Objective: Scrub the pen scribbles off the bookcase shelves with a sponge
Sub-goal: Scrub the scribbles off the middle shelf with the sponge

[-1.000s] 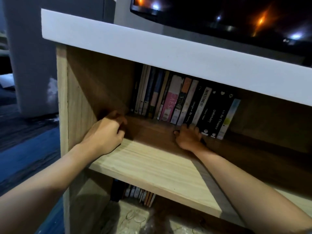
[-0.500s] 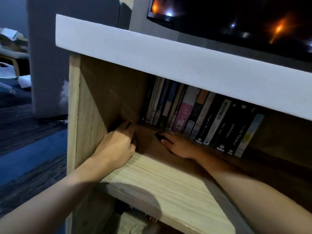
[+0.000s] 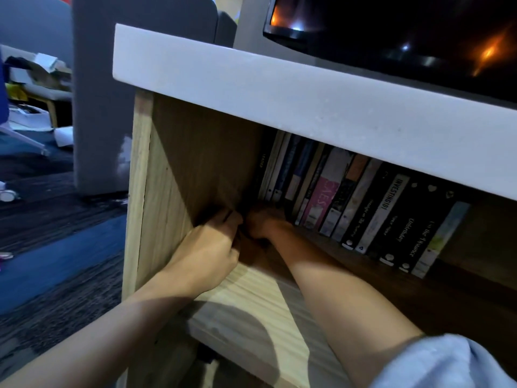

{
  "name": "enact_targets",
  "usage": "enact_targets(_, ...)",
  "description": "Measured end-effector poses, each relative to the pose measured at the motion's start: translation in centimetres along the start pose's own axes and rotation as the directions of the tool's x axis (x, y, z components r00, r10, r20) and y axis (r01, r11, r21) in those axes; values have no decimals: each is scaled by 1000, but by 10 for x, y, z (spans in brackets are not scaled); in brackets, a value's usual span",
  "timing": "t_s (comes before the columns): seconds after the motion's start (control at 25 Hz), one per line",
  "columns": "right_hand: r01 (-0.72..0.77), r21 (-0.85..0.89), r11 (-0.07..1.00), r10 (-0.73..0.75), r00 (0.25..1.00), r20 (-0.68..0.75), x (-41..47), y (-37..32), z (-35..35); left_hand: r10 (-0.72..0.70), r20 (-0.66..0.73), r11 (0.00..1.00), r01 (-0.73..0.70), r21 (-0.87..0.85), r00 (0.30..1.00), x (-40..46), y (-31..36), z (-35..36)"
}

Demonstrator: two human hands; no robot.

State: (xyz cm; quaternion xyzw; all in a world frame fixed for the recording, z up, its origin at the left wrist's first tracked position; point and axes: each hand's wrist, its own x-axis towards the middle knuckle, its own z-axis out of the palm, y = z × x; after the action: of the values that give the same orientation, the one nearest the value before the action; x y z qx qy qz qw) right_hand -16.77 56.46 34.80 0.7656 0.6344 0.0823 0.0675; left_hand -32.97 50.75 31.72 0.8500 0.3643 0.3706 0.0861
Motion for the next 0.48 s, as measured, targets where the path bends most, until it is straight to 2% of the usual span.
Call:
enact_targets(0.12,126,127,984,-118,991,-63,-16,5,5,-10,11,1000,10,23,1000,0,2,-1)
enact_targets(0.24,226,271,936,-218,974,-62,-24,28,17,0,10,999,-1,34,1000,1,1,0)
enact_targets(0.4,120,113,986,-119,993,-21,-15,6,2,-10,4,1000,10,13,1000,-1,1,0)
enact_targets(0.48,117,120,986,-118,993,3,-17,1,0,-14,6,1000,14,12,1000,0,0,0)
